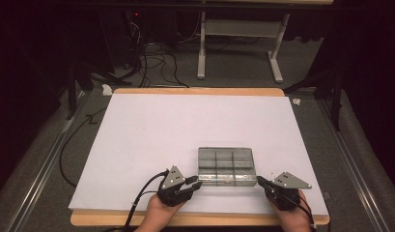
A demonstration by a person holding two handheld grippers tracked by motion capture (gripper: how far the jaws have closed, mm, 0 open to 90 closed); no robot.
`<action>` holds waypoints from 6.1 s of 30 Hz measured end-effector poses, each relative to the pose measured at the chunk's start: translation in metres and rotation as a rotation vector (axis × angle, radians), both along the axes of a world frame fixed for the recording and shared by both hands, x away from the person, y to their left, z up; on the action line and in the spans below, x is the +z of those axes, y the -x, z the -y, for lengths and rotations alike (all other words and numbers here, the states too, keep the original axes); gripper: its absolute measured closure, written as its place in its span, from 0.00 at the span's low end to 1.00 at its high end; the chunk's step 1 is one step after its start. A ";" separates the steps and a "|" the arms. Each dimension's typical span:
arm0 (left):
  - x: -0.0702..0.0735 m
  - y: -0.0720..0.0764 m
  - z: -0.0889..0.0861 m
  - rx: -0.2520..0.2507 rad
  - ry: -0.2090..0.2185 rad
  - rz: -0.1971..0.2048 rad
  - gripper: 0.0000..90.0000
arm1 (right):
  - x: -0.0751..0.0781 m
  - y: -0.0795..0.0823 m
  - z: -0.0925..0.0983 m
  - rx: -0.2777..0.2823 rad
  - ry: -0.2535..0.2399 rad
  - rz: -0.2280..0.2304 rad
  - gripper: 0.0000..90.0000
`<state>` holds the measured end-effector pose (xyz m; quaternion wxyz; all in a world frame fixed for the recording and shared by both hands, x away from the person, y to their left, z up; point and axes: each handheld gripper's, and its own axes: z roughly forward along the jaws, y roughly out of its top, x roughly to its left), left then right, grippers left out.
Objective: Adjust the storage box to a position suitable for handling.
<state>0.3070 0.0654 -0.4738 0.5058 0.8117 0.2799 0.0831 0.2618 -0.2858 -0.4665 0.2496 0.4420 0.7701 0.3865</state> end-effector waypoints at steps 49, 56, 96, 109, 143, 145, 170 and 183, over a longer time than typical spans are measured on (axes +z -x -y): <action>0.012 -0.001 -0.003 0.013 0.049 0.054 0.95 | 0.015 0.008 -0.004 0.030 -0.070 0.054 1.00; 0.013 -0.006 -0.001 0.032 0.046 0.057 0.96 | 0.017 0.004 -0.007 0.034 -0.078 0.047 1.00; 0.022 -0.020 0.005 0.022 0.073 0.094 0.96 | 0.011 -0.002 -0.020 0.001 -0.048 0.009 1.00; 0.041 -0.034 0.013 0.027 0.108 0.124 0.96 | 0.008 -0.001 -0.019 0.012 -0.063 0.017 1.00; 0.039 -0.087 0.025 0.122 0.068 0.114 0.95 | 0.004 -0.004 -0.018 0.035 -0.072 0.033 1.00; 0.037 -0.089 0.025 0.125 0.063 0.109 0.94 | 0.004 -0.004 -0.019 0.032 -0.069 0.034 1.00; 0.017 -0.088 0.017 0.149 0.058 0.061 0.91 | 0.014 0.001 -0.013 0.017 -0.093 0.098 1.00; 0.011 -0.076 -0.040 0.227 -0.119 0.072 0.60 | 0.011 0.004 0.031 -0.146 -0.080 0.082 0.97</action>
